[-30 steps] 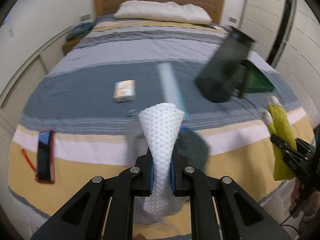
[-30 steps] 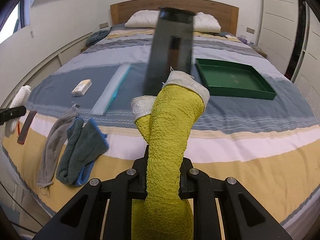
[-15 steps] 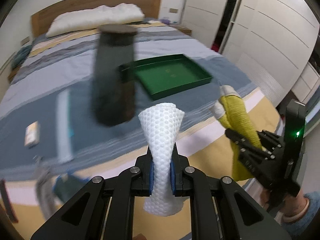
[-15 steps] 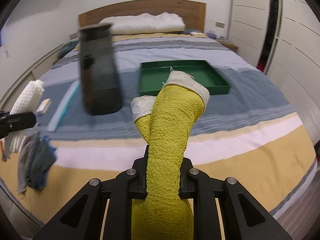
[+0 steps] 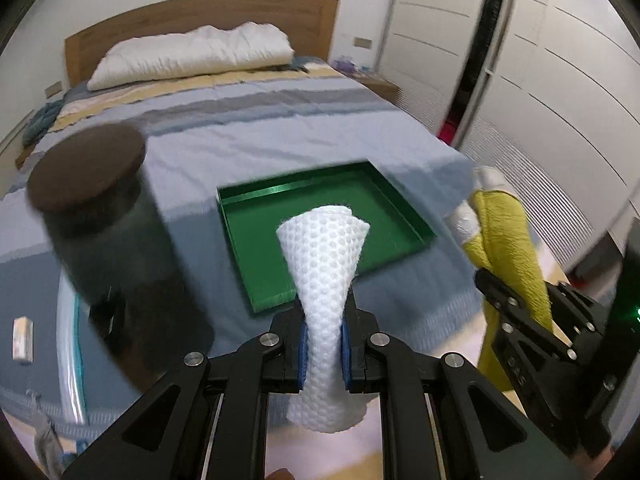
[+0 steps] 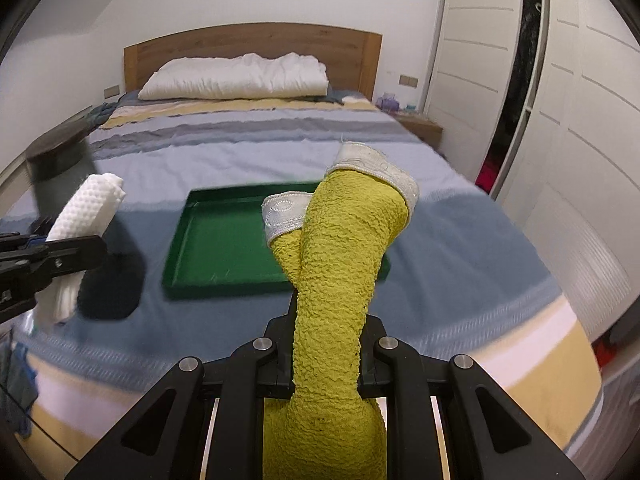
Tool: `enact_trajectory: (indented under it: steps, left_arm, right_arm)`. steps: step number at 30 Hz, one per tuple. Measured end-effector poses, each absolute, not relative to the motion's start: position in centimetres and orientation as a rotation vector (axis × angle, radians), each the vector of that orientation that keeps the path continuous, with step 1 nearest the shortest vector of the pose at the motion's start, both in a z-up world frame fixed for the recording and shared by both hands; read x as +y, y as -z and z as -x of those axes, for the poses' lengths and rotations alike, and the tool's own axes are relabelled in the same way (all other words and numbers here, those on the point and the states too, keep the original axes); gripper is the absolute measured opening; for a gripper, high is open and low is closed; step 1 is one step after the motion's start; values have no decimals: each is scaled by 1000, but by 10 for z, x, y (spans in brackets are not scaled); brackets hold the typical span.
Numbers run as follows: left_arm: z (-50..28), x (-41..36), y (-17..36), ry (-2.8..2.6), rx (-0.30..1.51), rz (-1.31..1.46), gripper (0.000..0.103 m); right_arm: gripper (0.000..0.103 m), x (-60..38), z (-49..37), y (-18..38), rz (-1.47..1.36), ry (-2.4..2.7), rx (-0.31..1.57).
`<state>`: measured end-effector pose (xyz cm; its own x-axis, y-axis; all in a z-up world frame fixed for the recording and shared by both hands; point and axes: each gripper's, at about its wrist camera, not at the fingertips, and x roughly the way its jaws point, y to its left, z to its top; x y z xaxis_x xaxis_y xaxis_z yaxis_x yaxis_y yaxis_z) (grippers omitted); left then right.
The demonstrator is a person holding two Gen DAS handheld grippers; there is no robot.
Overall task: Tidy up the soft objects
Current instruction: 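Carry the white towel and yellow glove over the green tray with both tools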
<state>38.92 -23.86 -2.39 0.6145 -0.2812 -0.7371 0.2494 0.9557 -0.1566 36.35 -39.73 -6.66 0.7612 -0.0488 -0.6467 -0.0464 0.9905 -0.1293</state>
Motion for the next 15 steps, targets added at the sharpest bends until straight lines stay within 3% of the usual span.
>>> enact_trajectory:
  steps: [15]
  left_arm:
    - [-502,-252,55,146,829,140,11]
  right_arm:
    - [17,-404,-487,86,160,-85,619]
